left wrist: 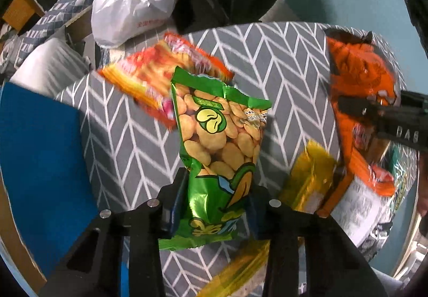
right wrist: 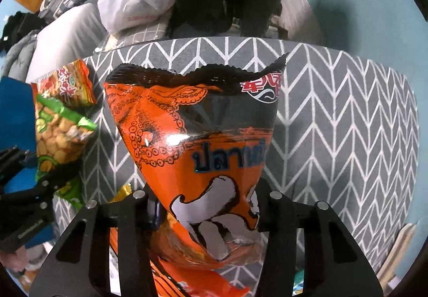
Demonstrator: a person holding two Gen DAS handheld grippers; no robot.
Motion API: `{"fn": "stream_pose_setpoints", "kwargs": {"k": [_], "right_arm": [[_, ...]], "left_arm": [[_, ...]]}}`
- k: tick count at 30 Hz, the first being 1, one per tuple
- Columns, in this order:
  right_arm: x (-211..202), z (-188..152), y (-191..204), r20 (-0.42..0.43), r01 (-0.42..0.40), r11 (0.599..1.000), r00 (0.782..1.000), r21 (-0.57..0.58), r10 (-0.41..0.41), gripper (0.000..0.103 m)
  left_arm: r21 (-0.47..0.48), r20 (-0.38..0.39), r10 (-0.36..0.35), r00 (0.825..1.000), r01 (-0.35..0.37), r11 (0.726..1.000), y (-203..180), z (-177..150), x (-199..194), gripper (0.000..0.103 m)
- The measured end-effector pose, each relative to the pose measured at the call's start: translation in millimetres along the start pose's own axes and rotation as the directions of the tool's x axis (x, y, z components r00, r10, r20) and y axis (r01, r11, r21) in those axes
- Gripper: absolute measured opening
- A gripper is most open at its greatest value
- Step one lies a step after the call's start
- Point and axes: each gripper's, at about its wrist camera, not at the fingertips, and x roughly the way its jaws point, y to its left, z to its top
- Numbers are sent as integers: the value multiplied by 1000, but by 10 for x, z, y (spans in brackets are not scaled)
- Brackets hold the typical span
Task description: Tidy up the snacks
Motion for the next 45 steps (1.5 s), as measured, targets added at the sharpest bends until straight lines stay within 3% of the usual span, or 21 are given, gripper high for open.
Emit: {"fn": "stream_pose_setpoints", "kwargs": {"k": [8, 11, 13, 19, 24, 26, 31, 45], "right_arm": [[-161, -62, -76, 42, 4, 1000, 999, -3, -4, 46], [-220, -75, -88, 51, 10, 1000, 999, -9, -10, 46], [-256, -82, -101, 55, 10, 1000, 998, -9, -10, 46], [-375, -105, -142, 72, 3, 1000, 997, 4, -3, 46], [-514, -117, -177, 100, -5, 1000, 995, 21, 3, 46], [-554, -120, -181, 109, -6, 1000, 994, 23, 3, 46], [-656, -122, -184, 130, -7, 1000, 991, 29, 3, 46], [-903, -121, -10, 164, -36, 999, 986, 10, 33, 46]], "left_arm": [[-67, -20, -7, 1000, 6, 998, 96, -269, -113, 38], [-107, -27, -20, 999, 17, 994, 141, -285, -104, 50], [-123, -37, -16, 999, 11, 992, 172, -251, -72, 63], [-120, -71, -7, 997, -2, 993, 160, -97, 80, 71], [-124, -60, -22, 998, 15, 992, 198, 82, 208, 70], [-120, -51, -17, 999, 10, 993, 196, 129, 219, 56], [-89, -22, -12, 1000, 10, 996, 126, 185, 135, 46], [-128, 92, -55, 994, 66, 990, 255, -78, -524, 40]]}}
